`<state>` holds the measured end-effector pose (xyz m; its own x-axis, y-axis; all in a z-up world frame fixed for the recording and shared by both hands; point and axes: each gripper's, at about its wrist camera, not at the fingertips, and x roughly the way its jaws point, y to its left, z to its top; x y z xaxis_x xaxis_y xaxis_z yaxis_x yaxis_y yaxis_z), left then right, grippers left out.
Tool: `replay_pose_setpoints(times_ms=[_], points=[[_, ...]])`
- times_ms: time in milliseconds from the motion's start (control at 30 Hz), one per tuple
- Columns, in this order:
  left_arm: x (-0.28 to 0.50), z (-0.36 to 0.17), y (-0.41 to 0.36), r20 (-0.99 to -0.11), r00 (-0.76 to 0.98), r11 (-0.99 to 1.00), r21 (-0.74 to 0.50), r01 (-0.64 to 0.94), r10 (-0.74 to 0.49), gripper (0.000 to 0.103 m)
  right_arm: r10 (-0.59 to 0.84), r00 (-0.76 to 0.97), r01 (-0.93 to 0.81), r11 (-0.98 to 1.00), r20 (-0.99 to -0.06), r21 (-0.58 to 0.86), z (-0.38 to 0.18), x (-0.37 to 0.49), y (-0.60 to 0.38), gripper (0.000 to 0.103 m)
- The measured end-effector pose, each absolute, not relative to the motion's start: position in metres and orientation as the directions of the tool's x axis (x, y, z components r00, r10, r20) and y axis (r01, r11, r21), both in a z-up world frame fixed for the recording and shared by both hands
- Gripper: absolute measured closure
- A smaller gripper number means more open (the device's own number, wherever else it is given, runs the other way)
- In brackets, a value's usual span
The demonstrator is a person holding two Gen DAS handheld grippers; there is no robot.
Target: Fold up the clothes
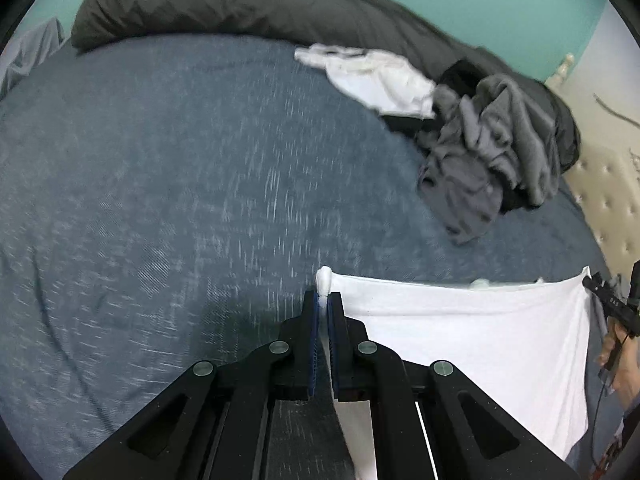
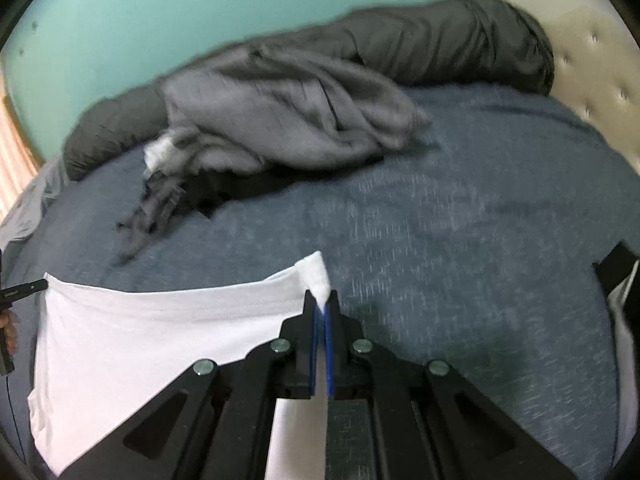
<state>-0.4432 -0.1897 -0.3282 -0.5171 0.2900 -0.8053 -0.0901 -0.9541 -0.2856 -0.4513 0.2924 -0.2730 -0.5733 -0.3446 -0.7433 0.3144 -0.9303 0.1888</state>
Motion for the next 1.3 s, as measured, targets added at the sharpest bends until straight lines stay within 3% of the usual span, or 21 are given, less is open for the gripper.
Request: replay_pose_setpoints(times_ms=[200,300,467,567,667,867,933,1067,1133,1300], points=[[-0.438,-0.342,-0.198,-0.815,-0.506,-0.954,-0.293,-0.061,0.282,0.095,-0.324,-0.490,0.275,-0.938,-0.810,0.209,-0.316,-0.458,0.293,0.097],[-0.432,-0.337,-0.209,-0.812,-0.515,-0.954,-0.298,-0.040,0.275,0.093,-0.287,-0.512,0.249,-0.952,-0.810,0.180,-0.312,-0.454,0.303,0.091],[-0.403,-0.320,-0.239,-0.801,-0.514,-0.935,-0.355,-0.006,0.308,0.093,-0.262,-0.541,0.197,-0.963,-0.799,0.183,-0.290,-0.442,0.338,0.089],[-0.370,-0.320,-0.242,-0.793,-0.482,-0.910,-0.414,-0.022,0.372,0.090,-0.324,-0.518,0.224,-0.945,-0.792,0.240,-0.280,-0.416,0.354,0.088],[-0.333,-0.324,-0.236,-0.792,-0.445,-0.895,-0.442,-0.056,0.418,0.082,-0.414,-0.453,0.265,-0.908,-0.789,0.323,-0.280,-0.377,0.362,0.075],[-0.260,-0.329,-0.228,-0.797,-0.381,-0.878,-0.469,-0.098,0.468,0.081,-0.501,-0.335,0.298,-0.860,-0.798,0.414,-0.289,-0.294,0.372,0.073],[-0.243,-0.328,-0.225,-0.805,-0.364,-0.880,-0.462,-0.112,0.469,0.080,-0.487,-0.313,0.302,-0.865,-0.815,0.400,-0.290,-0.276,0.372,0.073],[-0.212,-0.327,-0.215,-0.825,-0.326,-0.887,-0.436,-0.149,0.461,0.068,-0.460,-0.286,0.292,-0.877,-0.841,0.380,-0.291,-0.248,0.374,0.066],[-0.200,-0.327,-0.209,-0.834,-0.310,-0.889,-0.424,-0.170,0.457,0.067,-0.457,-0.282,0.279,-0.880,-0.843,0.384,-0.290,-0.237,0.376,0.058],[-0.187,-0.333,-0.203,-0.856,-0.284,-0.901,-0.397,-0.175,0.432,0.067,-0.456,-0.258,0.301,-0.876,-0.852,0.377,-0.289,-0.217,0.377,0.058]])
